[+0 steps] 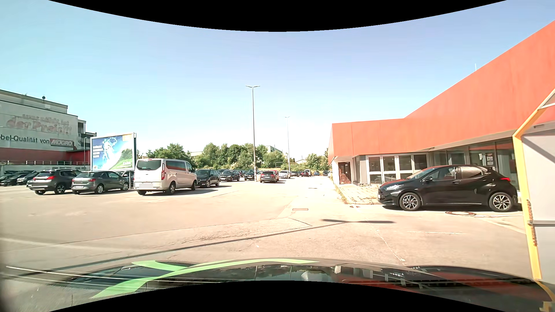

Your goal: Follow the waypoints while adhering to traffic rules and regulations

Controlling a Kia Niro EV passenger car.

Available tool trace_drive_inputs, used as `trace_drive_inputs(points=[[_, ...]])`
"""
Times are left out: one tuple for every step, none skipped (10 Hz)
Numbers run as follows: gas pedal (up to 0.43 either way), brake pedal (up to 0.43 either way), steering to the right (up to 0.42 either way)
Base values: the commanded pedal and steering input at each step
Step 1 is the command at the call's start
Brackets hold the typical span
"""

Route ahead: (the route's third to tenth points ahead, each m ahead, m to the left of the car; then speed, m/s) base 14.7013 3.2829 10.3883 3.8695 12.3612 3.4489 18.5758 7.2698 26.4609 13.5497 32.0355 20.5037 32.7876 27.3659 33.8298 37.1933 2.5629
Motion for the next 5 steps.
trace_drive_inputs(points=[[0.0,0.018,0.066],[0.0,0.037,0.062],[0.0,0.061,0.06],[0.0,0.073,0.06],[0.0,0.073,0.06]])
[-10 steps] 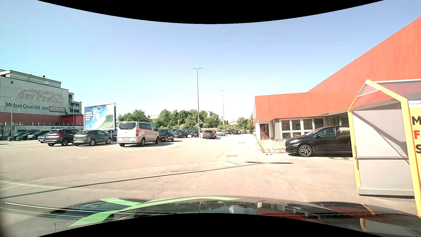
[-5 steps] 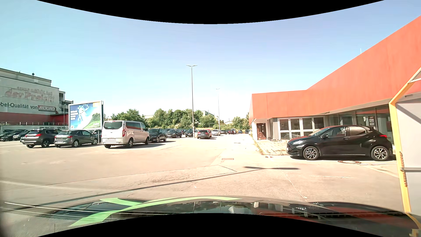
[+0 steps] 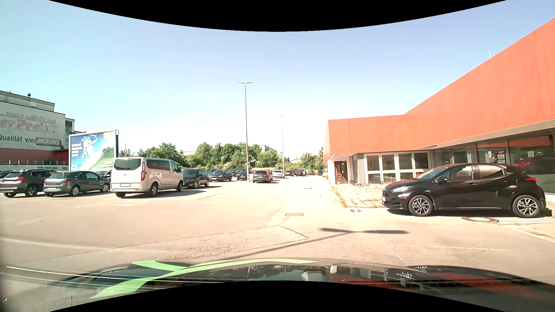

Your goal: Follow the waypoints while adhering to traffic rules and regulations

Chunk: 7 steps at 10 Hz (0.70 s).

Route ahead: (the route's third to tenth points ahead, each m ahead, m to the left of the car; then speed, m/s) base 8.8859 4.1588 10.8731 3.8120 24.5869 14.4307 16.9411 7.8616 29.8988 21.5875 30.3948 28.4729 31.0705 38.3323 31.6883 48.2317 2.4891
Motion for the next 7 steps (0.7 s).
trace_drive_inputs(points=[[0.0,0.073,0.058],[0.0,0.079,0.059],[0.0,0.091,0.058],[0.0,0.098,0.05],[0.0,0.098,0.041],[0.0,0.098,0.026],[0.0,0.098,0.02]])
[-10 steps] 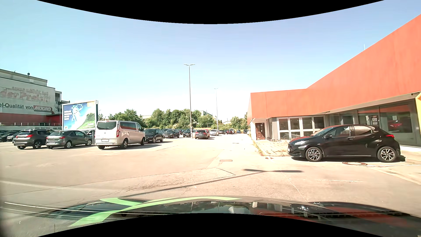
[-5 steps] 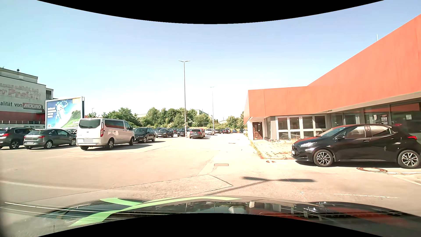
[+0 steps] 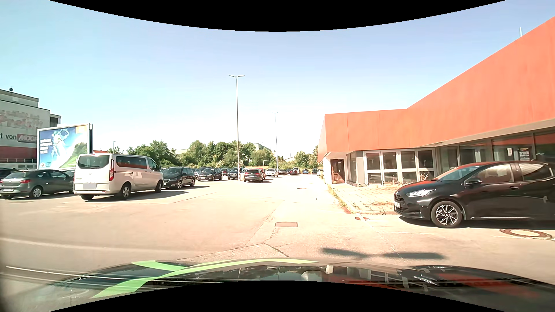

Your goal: Follow the waypoints while adhering to traffic rules and regulations

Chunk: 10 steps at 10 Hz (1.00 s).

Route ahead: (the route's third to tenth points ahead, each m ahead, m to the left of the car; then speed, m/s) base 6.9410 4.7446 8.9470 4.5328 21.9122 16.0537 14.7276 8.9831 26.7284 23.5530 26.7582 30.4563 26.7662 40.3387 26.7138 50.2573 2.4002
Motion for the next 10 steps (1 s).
trace_drive_inputs(points=[[0.0,0.104,0.02],[0.0,0.104,0.021],[0.0,0.104,0.02],[0.0,0.104,0.017],[0.0,0.104,0.012],[0.0,0.104,0.009],[0.0,0.104,0.009],[0.0,0.104,0.009],[0.0,0.104,0.009],[0.0,0.104,0.008]])
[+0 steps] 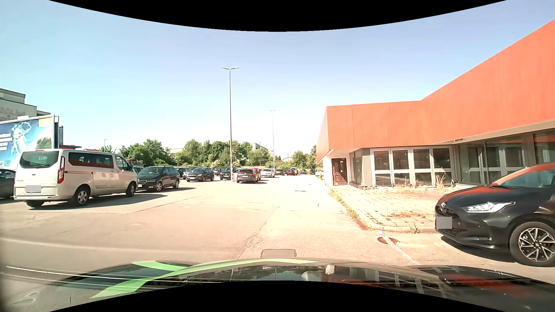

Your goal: Follow the waypoints while adhering to traffic rules and regulations

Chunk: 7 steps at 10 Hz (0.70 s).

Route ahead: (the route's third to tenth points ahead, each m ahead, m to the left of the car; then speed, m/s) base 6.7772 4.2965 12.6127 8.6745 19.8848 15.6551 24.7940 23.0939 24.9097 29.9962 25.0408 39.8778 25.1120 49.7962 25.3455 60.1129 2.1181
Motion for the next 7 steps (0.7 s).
trace_drive_inputs(points=[[0.0,0.091,0.006],[0.0,0.091,0.003],[0.0,0.079,0.002],[0.0,0.073,0.002],[0.02,0.049,0.004],[0.02,0.012,0.004],[0.02,0.006,0.004]])
